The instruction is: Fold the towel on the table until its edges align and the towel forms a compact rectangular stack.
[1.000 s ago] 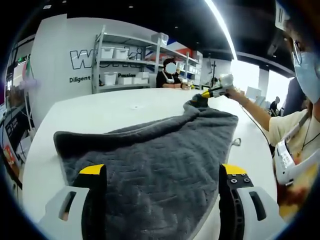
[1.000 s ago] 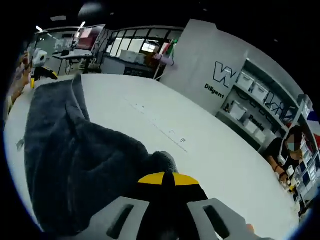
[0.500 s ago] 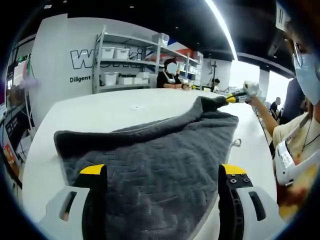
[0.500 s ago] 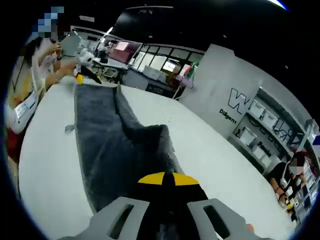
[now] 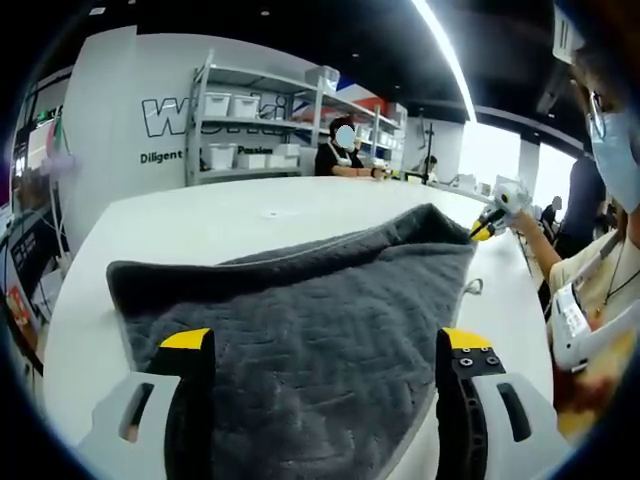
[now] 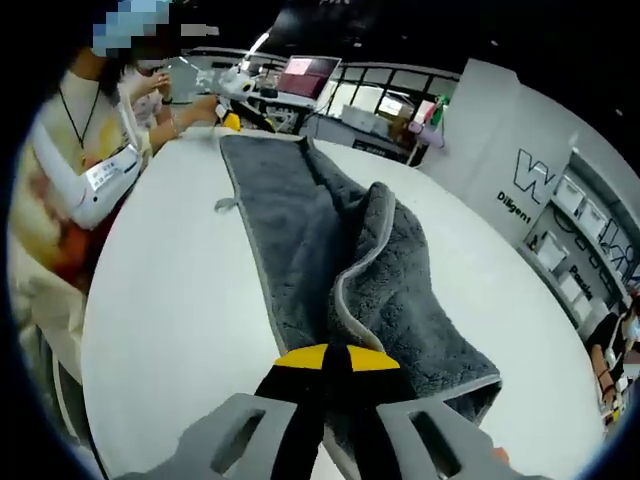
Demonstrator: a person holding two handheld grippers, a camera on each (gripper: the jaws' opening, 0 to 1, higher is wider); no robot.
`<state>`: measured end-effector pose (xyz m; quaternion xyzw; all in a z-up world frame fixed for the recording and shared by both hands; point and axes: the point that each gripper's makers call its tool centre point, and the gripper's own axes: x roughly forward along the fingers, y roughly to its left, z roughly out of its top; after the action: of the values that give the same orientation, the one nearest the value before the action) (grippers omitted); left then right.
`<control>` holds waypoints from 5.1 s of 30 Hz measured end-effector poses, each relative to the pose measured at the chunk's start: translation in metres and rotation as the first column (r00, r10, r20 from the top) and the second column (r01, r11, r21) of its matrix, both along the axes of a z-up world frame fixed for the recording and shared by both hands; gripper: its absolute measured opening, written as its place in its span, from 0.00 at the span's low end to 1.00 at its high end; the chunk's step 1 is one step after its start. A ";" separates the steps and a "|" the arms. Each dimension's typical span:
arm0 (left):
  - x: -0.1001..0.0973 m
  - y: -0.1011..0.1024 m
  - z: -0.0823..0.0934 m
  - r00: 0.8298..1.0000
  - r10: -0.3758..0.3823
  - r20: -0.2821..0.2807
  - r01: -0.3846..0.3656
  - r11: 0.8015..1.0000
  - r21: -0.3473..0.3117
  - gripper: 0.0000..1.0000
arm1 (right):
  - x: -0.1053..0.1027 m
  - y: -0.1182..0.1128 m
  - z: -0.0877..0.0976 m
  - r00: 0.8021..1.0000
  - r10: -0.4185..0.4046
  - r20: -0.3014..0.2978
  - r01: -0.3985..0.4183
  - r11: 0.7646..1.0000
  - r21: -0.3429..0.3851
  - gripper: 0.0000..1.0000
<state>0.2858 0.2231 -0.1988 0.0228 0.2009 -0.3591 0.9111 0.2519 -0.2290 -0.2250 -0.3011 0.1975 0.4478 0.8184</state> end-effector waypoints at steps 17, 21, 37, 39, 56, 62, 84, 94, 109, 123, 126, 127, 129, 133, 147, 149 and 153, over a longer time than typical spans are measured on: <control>0.004 0.003 0.007 1.000 0.024 0.013 -0.024 1.000 -0.006 0.89 | 0.007 -0.014 0.030 0.991 -0.053 0.122 0.045 0.997 0.066 0.22; 0.005 0.003 0.012 0.999 0.027 0.020 -0.027 1.000 -0.005 0.89 | 0.015 -0.010 0.020 0.995 -0.059 0.083 0.054 0.996 0.070 0.20; 0.044 0.046 0.028 0.989 0.129 0.067 -0.136 0.983 0.124 0.79 | 0.001 -0.017 0.013 0.998 -0.038 0.059 0.034 0.996 0.077 0.00; 0.057 0.053 0.030 0.987 0.123 0.102 -0.139 0.976 0.169 0.72 | 0.001 -0.019 0.013 0.997 -0.047 0.057 0.042 0.996 0.084 0.00; 0.129 0.097 0.025 0.966 0.068 0.251 -0.198 0.819 0.539 0.39 | 0.002 -0.028 0.015 0.995 -0.087 0.044 0.081 0.989 0.125 0.00; 0.146 0.121 0.018 0.954 0.055 0.295 -0.248 0.696 0.674 0.31 | 0.002 -0.031 0.016 0.995 -0.089 0.044 0.083 0.988 0.129 0.00; 0.159 0.127 0.031 0.906 0.089 0.413 -0.332 0.755 0.565 0.02 | 0.059 -0.080 0.091 0.869 -0.397 0.297 0.339 0.913 0.227 0.00; 0.166 0.127 0.051 0.888 0.188 0.419 -0.370 0.834 0.410 0.03 | 0.124 -0.091 0.127 0.742 -0.453 0.494 0.468 0.878 0.103 0.00; 0.189 0.126 0.057 0.877 0.271 0.396 -0.407 0.858 0.314 0.03 | 0.219 -0.098 0.124 0.692 -0.461 0.555 0.561 0.827 -0.012 0.00; 0.219 0.121 0.029 0.884 0.304 0.354 -0.425 0.837 0.343 0.03 | 0.277 -0.100 0.083 0.695 -0.453 0.558 0.602 0.791 -0.108 0.00; 0.224 0.122 0.021 0.888 0.314 0.336 -0.428 0.833 0.352 0.03 | 0.287 -0.099 0.070 0.705 -0.441 0.555 0.607 0.780 -0.151 0.00; 0.227 0.122 0.018 0.889 0.317 0.330 -0.428 0.830 0.356 0.03 | 0.292 -0.100 0.064 0.713 -0.435 0.551 0.607 0.776 -0.173 0.00; 0.229 0.122 0.013 0.893 0.313 0.324 -0.425 0.822 0.379 0.03 | 0.299 -0.102 0.055 0.719 -0.429 0.547 0.608 0.769 -0.197 0.00; 0.232 0.122 0.001 0.903 0.299 0.308 -0.414 0.796 0.441 0.03 | 0.307 -0.104 0.037 0.748 -0.393 0.535 0.593 0.758 -0.272 0.00; 0.230 0.126 -0.020 0.909 0.308 0.280 -0.415 0.722 0.554 0.20 | 0.305 -0.098 0.004 0.798 -0.335 0.501 0.556 0.731 -0.397 0.15; 0.228 0.131 -0.019 0.900 0.339 0.274 -0.436 0.711 0.551 0.26 | 0.303 -0.098 0.003 0.795 -0.369 0.481 0.565 0.739 -0.367 0.22; 0.222 0.137 -0.013 0.881 0.394 0.263 -0.474 0.710 0.521 0.37 | 0.301 -0.104 0.014 0.770 -0.395 0.501 0.596 0.727 -0.342 0.36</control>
<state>0.5077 0.3606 -0.2113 0.2704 0.2380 -0.0551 0.9312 0.5527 -0.3332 -0.2108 -0.5131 0.2083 0.0730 0.8294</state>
